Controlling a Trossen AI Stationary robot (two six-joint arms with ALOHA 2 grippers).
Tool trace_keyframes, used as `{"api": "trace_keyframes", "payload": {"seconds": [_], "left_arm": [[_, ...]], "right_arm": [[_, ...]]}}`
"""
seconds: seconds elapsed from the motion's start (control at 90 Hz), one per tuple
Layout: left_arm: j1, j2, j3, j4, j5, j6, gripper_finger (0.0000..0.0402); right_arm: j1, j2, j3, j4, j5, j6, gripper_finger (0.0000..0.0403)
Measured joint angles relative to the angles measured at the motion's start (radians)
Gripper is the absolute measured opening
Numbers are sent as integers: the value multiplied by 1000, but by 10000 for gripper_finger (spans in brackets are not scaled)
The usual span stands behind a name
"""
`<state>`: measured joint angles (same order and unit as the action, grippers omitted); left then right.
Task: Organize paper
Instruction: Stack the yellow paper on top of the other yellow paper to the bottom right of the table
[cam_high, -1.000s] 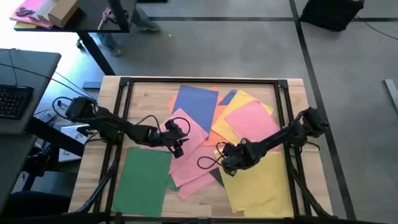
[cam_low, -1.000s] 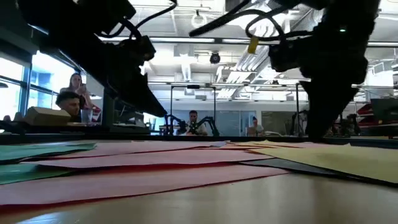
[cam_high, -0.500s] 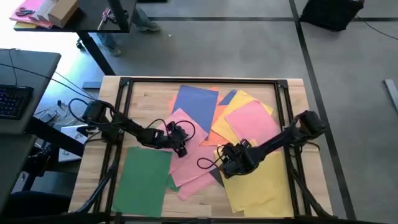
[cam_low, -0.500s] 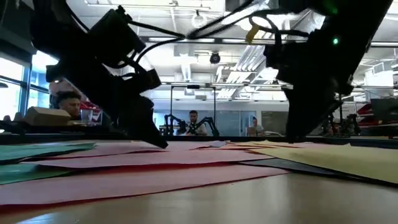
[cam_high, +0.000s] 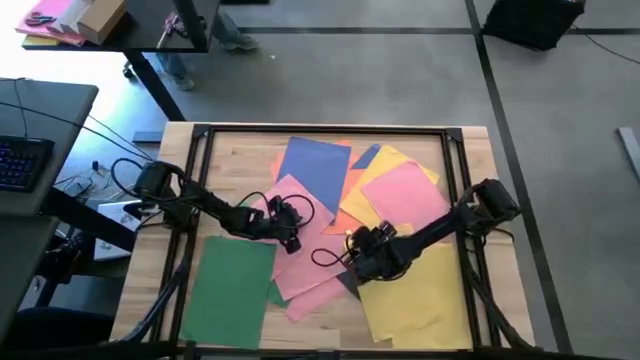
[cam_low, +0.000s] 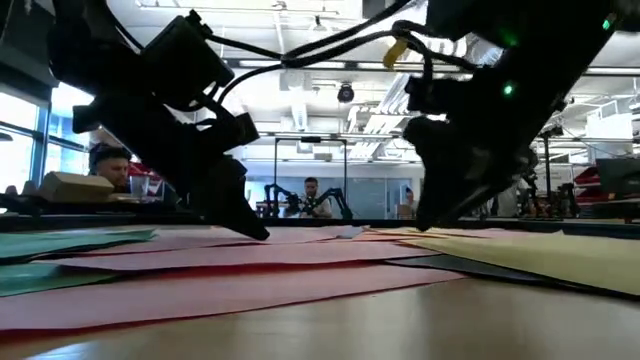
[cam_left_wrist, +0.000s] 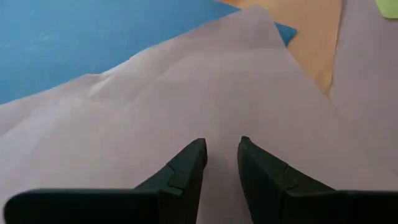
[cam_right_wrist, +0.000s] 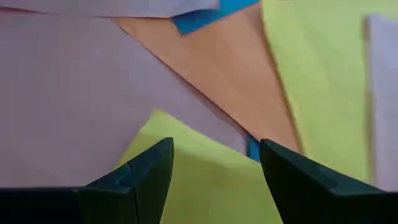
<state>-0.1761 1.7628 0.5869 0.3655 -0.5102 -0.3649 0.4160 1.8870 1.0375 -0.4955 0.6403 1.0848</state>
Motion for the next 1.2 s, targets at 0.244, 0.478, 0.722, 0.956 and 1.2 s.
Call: {"api": "trace_keyframes", "payload": {"seconds": [0.244, 0.478, 0.722, 0.956, 1.2], "left_arm": [[0, 0, 0, -7, 0, 0, 85], [0, 0, 0, -7, 2, 0, 85], [0, 0, 0, -9, 2, 0, 85], [0, 0, 0, -11, 1, 1, 85], [0, 1, 0, -11, -1, 2, 85]], "right_arm": [[-11, 0, -25, -34, -43, -12, 224], [15, -3, -18, -119, -81, 67, 224], [59, -3, 44, -279, -184, 93, 224], [138, -4, 65, -357, -285, 189, 224], [155, 0, 200, -463, -224, 126, 224]]}}
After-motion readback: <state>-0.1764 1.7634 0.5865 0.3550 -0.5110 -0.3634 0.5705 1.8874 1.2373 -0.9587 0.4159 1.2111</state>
